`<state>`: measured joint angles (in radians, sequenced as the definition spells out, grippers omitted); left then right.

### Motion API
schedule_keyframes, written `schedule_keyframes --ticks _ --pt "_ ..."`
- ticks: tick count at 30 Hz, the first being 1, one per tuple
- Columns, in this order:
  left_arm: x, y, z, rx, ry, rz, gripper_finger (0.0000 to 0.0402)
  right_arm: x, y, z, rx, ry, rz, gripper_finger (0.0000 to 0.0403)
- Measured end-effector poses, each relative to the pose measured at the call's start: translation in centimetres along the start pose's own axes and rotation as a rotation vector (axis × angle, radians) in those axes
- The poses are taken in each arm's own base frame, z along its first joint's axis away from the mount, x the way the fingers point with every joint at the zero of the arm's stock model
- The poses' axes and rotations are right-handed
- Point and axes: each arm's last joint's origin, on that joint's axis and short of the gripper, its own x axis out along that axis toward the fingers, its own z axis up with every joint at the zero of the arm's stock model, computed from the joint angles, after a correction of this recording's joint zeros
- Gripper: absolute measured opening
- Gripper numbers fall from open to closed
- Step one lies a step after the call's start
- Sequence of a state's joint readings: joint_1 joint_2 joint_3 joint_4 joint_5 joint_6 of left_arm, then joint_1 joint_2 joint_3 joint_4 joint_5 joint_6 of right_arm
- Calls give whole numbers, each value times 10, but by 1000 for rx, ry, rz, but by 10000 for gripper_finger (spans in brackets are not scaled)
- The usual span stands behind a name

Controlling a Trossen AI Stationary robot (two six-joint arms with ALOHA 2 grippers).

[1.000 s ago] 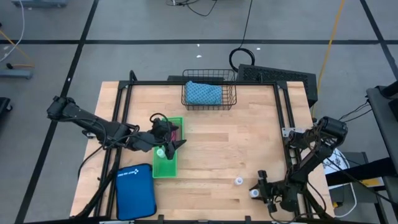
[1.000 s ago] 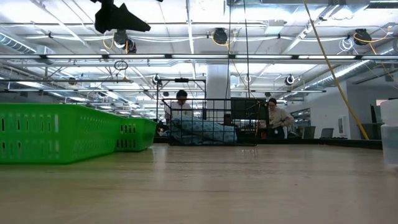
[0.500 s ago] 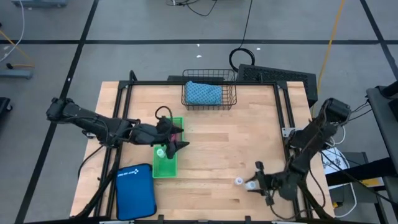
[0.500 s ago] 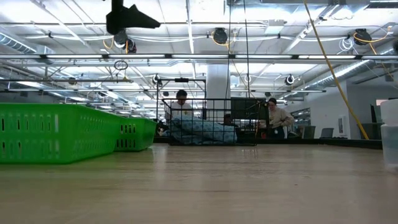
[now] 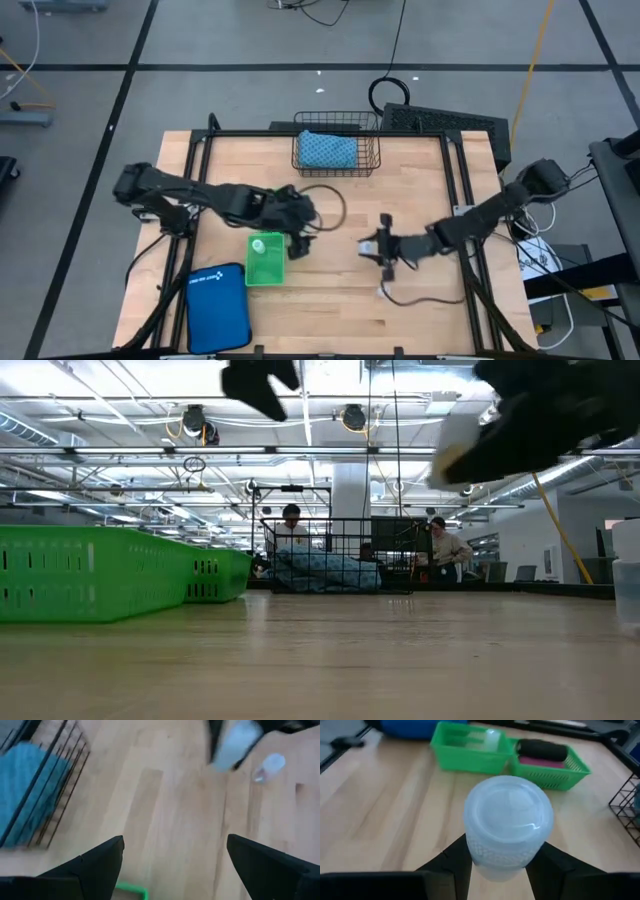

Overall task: Pick & Place Medicine items
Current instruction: Put the bottom white pill bottle into the bottom green bin

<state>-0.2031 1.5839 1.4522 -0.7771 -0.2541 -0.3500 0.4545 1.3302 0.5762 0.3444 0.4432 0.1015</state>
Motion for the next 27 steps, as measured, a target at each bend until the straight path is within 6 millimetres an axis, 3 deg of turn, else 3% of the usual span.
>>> schedule_keyframes --ticks 5,11,18,24,27 --pt "24 -14 17 125 -1 -4 363 25 -22 2 35 -59 -3 145" --pt "54 -24 23 194 -63 -16 363 46 -25 -8 29 -84 -7 143" --pt "87 -33 20 375 -81 47 363 53 -23 -15 23 -75 -7 148" --pt "115 -37 15 359 -62 -15 363 53 -22 -14 15 -88 -7 143" --pt "119 -40 16 323 -76 -73 363 53 -22 -13 12 -89 -7 144"
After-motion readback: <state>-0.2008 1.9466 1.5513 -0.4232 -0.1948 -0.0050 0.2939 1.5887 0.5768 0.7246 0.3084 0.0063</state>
